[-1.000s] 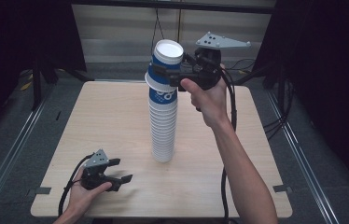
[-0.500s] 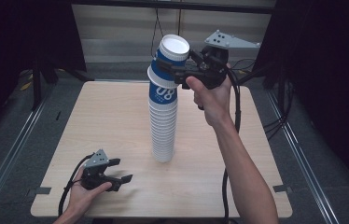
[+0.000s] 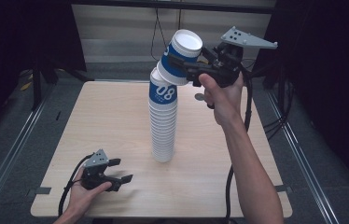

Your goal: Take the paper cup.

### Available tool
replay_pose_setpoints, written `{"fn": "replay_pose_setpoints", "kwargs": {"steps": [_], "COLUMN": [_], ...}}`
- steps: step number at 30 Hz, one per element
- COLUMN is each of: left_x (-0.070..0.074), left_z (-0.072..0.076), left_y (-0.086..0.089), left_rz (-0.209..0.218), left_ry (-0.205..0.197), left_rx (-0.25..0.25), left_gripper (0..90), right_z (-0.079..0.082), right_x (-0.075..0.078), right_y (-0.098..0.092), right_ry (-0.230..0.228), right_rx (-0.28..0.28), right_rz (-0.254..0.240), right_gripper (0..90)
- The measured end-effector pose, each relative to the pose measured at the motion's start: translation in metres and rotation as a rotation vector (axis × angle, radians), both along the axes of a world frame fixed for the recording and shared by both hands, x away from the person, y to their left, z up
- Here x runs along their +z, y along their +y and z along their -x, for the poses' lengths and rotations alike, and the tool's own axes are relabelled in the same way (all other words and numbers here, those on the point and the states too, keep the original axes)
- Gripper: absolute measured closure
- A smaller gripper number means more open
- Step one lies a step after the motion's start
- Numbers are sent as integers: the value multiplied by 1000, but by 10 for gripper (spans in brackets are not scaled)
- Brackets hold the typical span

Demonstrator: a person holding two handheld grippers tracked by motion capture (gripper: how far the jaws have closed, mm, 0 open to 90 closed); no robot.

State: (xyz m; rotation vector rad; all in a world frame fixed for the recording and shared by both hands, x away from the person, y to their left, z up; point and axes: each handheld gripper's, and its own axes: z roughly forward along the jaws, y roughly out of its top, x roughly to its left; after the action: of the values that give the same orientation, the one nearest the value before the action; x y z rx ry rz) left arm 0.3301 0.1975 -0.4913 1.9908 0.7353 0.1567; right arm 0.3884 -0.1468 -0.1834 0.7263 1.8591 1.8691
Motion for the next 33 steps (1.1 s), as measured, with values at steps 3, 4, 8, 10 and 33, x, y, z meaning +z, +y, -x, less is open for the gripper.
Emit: {"fn": "replay_pose_setpoints", "kwargs": {"steps": [3,4,8,10,33], "left_x": [0,0,0,0,3], "left_z": [0,-1,0,-1,1], "left_y": [0,0,0,1,-1], "left_rz": [0,0,2,-2,34], "left_ry": [1,2,0,1,1], "left_rx": [-1,-1,-3,-2,-15], "left_gripper": [172,171,171,171,166], "right_z": [2,2,6,7,36], "right_x": [0,1,1,1,-49], "right_y": [-4,-6,-13,-18,-54], "right_ry": [-1,-2,-15,-13,47], "right_rx": [-5,-9,-13,-22,-30], "right_rz": [7,7,9,5,53], "right_gripper": [272,272,272,272,273]}}
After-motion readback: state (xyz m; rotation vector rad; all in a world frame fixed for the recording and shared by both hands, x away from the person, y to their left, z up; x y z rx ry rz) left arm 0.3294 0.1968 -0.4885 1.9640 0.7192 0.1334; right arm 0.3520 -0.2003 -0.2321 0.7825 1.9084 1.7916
